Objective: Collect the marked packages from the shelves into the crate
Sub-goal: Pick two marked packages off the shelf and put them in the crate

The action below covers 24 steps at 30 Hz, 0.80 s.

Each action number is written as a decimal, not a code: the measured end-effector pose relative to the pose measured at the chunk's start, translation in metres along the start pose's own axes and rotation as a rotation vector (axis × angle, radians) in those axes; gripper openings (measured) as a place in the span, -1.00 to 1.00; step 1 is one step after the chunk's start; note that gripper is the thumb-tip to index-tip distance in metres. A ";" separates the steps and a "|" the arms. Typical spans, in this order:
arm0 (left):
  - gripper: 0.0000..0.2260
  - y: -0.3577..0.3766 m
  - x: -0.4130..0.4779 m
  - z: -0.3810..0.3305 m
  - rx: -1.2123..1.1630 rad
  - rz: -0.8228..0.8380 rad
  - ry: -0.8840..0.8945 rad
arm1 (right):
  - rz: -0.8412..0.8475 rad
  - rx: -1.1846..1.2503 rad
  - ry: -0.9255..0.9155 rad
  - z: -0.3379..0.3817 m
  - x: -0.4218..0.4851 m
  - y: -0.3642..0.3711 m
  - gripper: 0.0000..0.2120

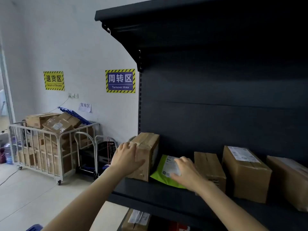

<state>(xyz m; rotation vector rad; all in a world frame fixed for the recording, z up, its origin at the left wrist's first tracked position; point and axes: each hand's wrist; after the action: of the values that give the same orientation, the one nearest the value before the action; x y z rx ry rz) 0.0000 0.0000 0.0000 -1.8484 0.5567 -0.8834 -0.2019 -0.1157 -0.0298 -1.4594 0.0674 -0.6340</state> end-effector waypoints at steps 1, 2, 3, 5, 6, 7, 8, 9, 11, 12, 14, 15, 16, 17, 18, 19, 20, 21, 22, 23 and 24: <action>-0.37 0.002 0.007 0.001 0.000 -0.009 -0.005 | -0.009 0.001 0.010 -0.001 0.004 0.000 -0.43; -0.36 0.003 0.013 0.001 0.005 -0.019 -0.021 | -0.032 0.005 0.021 -0.003 0.008 0.000 -0.44; -0.34 0.006 0.021 0.001 0.017 -0.017 -0.027 | -0.034 -0.001 0.033 -0.005 0.011 0.000 -0.44; -0.28 0.008 0.032 -0.001 0.024 0.020 -0.062 | -0.020 0.000 0.071 -0.010 0.016 -0.001 -0.44; -0.24 0.010 0.037 -0.004 0.020 0.044 -0.081 | -0.017 0.000 0.089 -0.013 0.018 0.000 -0.45; -0.20 0.012 0.041 -0.005 0.009 0.064 -0.101 | -0.008 -0.003 0.106 -0.014 0.020 0.000 -0.45; -0.16 0.012 0.044 -0.007 -0.006 0.092 -0.122 | -0.009 -0.009 0.115 -0.016 0.021 0.002 -0.46; -0.11 0.015 0.048 -0.009 -0.012 0.115 -0.139 | 0.002 -0.013 0.132 -0.017 0.023 0.005 -0.47; -0.04 0.020 0.054 -0.014 -0.009 0.151 -0.174 | 0.027 -0.019 0.160 -0.018 0.026 0.011 -0.48; -0.02 0.023 0.056 -0.016 -0.004 0.158 -0.188 | 0.035 -0.021 0.173 -0.018 0.027 0.015 -0.49; 0.00 0.027 0.061 -0.020 -0.001 0.148 -0.210 | 0.045 -0.032 0.220 -0.018 0.030 0.022 -0.50; 0.00 0.028 0.063 -0.021 0.002 0.138 -0.212 | 0.044 -0.042 0.253 -0.017 0.032 0.025 -0.51; -0.01 0.029 0.065 -0.021 0.011 0.136 -0.216 | 0.038 -0.046 0.287 -0.016 0.035 0.028 -0.51; -0.02 0.030 0.067 -0.021 0.016 0.130 -0.213 | 0.033 -0.044 0.324 -0.015 0.038 0.031 -0.50; -0.03 0.031 0.068 -0.020 0.016 0.126 -0.212 | 0.028 -0.035 0.361 -0.014 0.042 0.034 -0.47; -0.03 0.032 0.069 -0.018 0.014 0.119 -0.209 | 0.030 -0.027 0.404 -0.013 0.045 0.038 -0.43; -0.04 0.033 0.070 -0.016 0.004 0.114 -0.209 | 0.027 -0.018 0.452 -0.013 0.047 0.041 -0.40; -0.06 0.034 0.070 -0.014 -0.012 0.107 -0.209 | 0.021 0.000 0.502 -0.013 0.049 0.044 -0.38; -0.08 0.035 0.071 -0.011 -0.034 0.098 -0.208 | 0.008 0.025 0.546 -0.015 0.051 0.048 -0.39; -0.10 0.036 0.072 -0.008 -0.053 0.087 -0.205 | -0.007 0.059 0.588 -0.017 0.052 0.051 -0.40; -0.12 0.038 0.072 -0.005 -0.069 0.081 -0.200 | -0.022 0.092 0.625 -0.020 0.052 0.054 -0.41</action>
<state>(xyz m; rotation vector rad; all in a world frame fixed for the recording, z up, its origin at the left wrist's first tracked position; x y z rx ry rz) 0.0415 -0.0694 -0.0094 -1.9365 0.5379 -0.6238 -0.1475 -0.1571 -0.0663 -1.1299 0.5018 -1.0783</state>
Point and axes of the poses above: each hand's wrist, its own x-axis towards the middle knuckle, its own y-axis out of the palm, z = x × y, and after that the axes turned 13 degrees about -y, right-handed
